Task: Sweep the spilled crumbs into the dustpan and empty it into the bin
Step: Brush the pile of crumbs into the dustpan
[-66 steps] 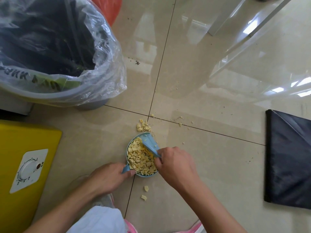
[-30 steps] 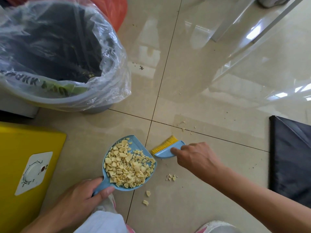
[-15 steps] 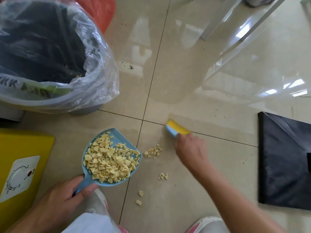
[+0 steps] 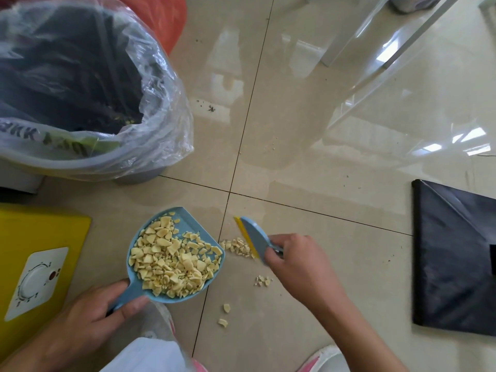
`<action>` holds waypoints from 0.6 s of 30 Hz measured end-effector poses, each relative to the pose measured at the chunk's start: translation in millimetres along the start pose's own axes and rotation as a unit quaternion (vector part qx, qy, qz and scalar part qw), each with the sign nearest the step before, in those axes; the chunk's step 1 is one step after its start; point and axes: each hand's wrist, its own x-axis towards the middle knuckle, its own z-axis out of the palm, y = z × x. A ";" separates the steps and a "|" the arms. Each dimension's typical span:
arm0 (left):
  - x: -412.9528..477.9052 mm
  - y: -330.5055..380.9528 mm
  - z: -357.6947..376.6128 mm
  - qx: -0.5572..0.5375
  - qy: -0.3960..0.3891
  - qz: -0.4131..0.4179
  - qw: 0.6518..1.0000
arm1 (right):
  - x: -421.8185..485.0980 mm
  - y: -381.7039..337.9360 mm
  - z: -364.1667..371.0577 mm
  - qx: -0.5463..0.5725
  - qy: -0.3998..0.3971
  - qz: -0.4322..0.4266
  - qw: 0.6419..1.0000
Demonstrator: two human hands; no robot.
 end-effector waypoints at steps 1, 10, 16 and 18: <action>-0.1 1.1 -0.8 -0.001 -0.001 0.001 1.000 | 3.5 -3.6 3.3 0.068 -0.044 0.012 0.997; -2.4 9.3 -0.3 -0.025 0.002 0.014 1.000 | 59.9 6.0 37.7 -0.042 -0.079 0.004 0.996; -1.4 10.7 2.9 -0.028 -0.003 0.026 0.999 | 51.8 1.8 -2.5 -0.072 -0.111 -0.081 0.988; 0.1 10.8 3.9 -0.023 -0.017 0.033 0.999 | 31.9 -2.9 4.2 -0.069 -0.198 -0.110 0.972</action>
